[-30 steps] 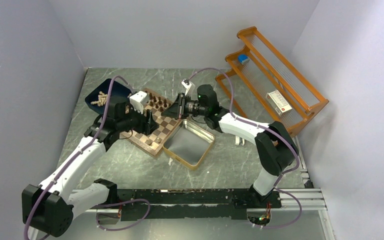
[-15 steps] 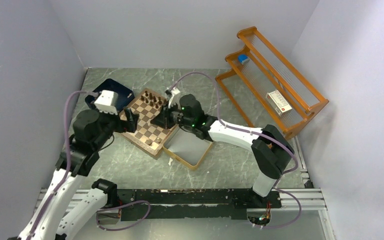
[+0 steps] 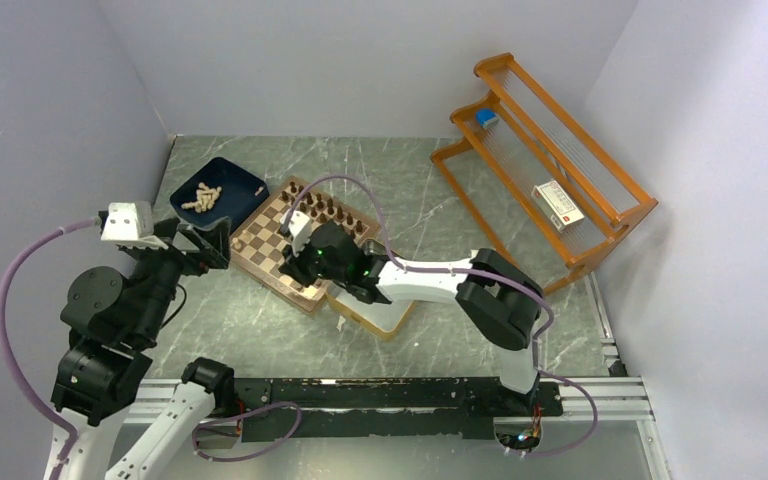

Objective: Set up the chess pieces on the board
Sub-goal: Place the chess piece on the chessboard.

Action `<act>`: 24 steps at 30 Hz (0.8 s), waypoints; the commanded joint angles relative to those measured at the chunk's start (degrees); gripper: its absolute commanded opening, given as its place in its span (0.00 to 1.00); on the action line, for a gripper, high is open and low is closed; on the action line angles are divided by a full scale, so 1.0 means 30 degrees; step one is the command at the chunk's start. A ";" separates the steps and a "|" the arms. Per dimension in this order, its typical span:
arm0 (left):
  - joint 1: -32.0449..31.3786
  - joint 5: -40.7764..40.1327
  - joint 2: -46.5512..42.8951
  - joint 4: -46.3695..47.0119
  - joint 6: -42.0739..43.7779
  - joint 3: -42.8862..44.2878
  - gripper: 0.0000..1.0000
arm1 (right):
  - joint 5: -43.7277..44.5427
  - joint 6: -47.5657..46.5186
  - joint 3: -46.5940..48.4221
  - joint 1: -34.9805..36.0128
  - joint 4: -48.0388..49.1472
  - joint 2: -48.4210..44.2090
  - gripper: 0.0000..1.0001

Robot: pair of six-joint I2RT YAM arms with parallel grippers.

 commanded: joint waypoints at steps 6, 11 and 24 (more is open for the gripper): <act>-0.0098 -0.0912 -0.0698 -0.0686 -0.0511 0.0738 0.98 | 0.3074 -0.3393 0.1414 0.0957 0.0628 0.1533 0.06; -0.0098 -0.1282 -0.1016 -0.0714 -0.0580 0.1119 0.98 | 0.3401 -0.3641 0.1826 0.1216 0.0499 0.2198 0.07; -0.0098 -0.1263 -0.1007 -0.0696 -0.0520 0.1245 0.98 | 0.4424 -0.3403 0.2244 0.1347 -0.0506 0.2848 0.09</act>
